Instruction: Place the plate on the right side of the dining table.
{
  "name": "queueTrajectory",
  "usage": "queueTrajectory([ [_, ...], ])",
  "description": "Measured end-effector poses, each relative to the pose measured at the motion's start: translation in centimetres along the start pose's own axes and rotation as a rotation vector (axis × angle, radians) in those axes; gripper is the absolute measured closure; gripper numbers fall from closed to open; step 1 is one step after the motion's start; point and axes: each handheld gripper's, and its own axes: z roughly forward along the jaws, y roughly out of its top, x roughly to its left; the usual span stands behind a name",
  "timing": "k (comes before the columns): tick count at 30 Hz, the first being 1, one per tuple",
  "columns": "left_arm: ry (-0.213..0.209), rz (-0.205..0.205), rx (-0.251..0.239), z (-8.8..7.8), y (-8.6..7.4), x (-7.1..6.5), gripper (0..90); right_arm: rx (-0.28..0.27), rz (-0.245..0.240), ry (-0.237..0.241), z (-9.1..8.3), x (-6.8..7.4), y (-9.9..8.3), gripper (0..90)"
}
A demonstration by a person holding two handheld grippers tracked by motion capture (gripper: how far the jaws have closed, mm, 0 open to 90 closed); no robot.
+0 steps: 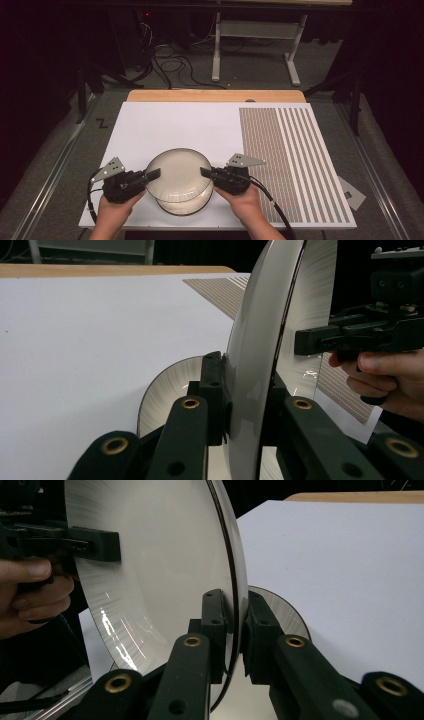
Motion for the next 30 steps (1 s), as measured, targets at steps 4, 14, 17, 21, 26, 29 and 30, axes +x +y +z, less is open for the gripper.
queueTrajectory([
  [4,-0.011,-0.008,-0.01,0.5,0.0,0.0,78.9,-0.014,-0.008,-0.007,-0.4,-0.2,0.2,83.9],
  [14,-0.023,-0.031,-0.039,1.5,0.2,-0.7,78.7,-0.047,0.002,-0.012,-1.8,-0.9,0.7,84.5],
  [17,-0.03,-0.025,-0.045,2.0,0.4,-1.0,78.8,-0.057,0.004,-0.02,-2.4,-1.1,0.9,84.6],
  [21,-0.035,-0.023,-0.049,2.6,0.6,-1.4,78.5,-0.072,0.005,-0.032,-3.2,-1.3,1.0,84.8],
  [26,-0.041,-0.022,-0.046,3.0,0.8,-1.9,78.5,-0.081,0.011,-0.037,-3.9,-1.5,1.0,84.9],
  [29,-0.045,-0.017,-0.046,3.3,0.9,-2.1,78.6,-0.087,0.004,-0.041,-4.2,-1.7,1.1,84.9],
  [30,-0.046,-0.017,-0.047,3.4,1.0,-2.3,78.7,-0.088,0.009,-0.042,-4.4,-1.7,1.1,84.9],
])
